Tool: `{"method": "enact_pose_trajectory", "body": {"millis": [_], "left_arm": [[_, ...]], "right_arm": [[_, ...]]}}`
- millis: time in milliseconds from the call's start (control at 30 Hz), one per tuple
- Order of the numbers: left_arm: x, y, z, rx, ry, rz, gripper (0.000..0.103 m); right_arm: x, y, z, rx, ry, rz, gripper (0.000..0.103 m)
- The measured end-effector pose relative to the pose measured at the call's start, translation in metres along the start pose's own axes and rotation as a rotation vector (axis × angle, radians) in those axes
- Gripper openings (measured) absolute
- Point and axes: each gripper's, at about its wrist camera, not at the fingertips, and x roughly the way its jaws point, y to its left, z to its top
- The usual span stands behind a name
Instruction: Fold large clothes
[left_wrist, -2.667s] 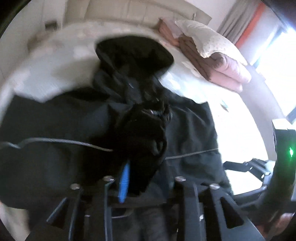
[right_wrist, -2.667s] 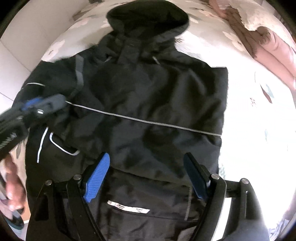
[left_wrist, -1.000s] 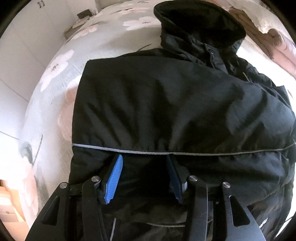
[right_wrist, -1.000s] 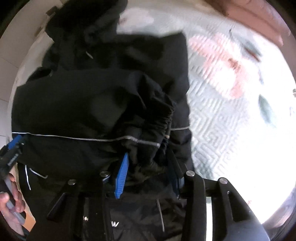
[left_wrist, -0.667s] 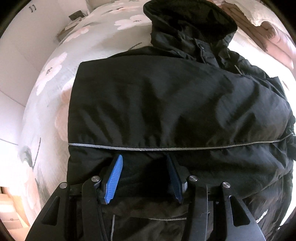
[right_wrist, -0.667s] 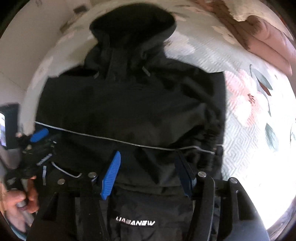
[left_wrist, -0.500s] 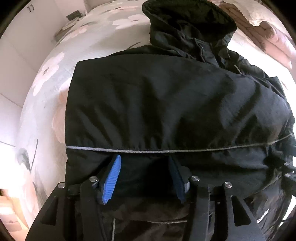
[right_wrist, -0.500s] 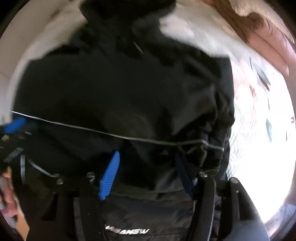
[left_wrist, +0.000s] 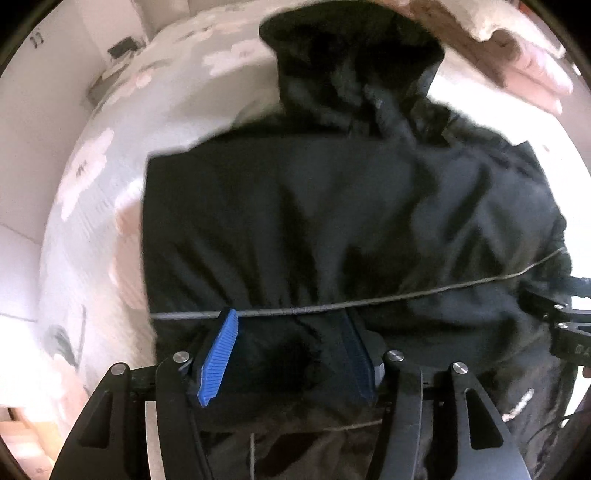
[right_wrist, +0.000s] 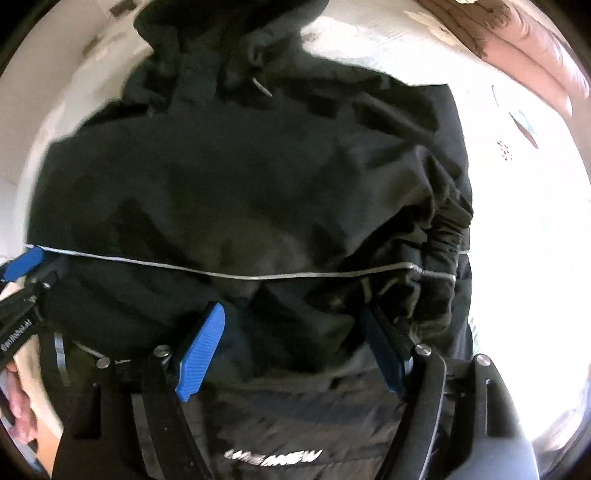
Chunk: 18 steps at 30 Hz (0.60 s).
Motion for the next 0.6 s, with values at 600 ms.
{"method": "enact_pose_trajectory", "body": {"millis": [600], "left_arm": [[-0.243,-0.020,0.059,-0.036,-0.163,-0.028,0.059]], "right_arm": [[-0.254,0.024,0.026,-0.038,-0.218,-0.003,0.089]]}}
